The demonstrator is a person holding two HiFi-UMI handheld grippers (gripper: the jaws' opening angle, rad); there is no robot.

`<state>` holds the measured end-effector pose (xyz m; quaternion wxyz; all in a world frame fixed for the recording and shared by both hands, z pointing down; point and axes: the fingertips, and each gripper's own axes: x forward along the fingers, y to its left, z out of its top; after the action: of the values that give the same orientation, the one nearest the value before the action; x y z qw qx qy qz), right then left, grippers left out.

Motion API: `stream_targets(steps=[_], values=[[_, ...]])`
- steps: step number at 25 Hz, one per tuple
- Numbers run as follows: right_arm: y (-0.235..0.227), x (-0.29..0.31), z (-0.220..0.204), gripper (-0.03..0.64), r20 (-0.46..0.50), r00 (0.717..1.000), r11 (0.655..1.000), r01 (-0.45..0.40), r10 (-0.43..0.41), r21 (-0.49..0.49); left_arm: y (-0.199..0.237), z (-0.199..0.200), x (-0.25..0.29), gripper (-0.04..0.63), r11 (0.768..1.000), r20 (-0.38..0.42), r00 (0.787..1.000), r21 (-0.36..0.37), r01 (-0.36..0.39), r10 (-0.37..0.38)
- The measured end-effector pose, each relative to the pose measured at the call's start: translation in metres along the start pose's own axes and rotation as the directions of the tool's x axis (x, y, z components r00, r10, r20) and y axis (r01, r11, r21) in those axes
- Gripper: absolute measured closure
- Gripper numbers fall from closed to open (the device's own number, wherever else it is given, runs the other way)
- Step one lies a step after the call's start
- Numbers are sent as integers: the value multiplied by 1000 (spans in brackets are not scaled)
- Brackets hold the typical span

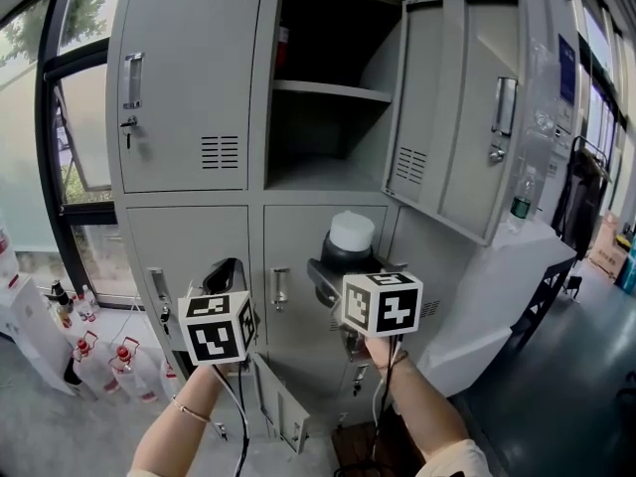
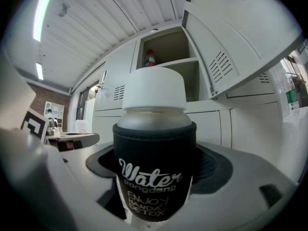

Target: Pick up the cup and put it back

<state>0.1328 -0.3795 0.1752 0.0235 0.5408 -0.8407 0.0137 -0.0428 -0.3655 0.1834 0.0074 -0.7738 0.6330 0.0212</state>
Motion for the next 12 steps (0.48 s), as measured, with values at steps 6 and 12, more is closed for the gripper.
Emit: stream_targets(steps=[6,12], values=[[16,-12,-29,207,12,1000,999,2,-2,-34,0,-25,0,584,1000,-20,1000,-22,-6,6],[15,-17,-69,207,-9,1000,1000,13,-13,12,7,-52,-9,584,999,-10,999,-31,-38,38]])
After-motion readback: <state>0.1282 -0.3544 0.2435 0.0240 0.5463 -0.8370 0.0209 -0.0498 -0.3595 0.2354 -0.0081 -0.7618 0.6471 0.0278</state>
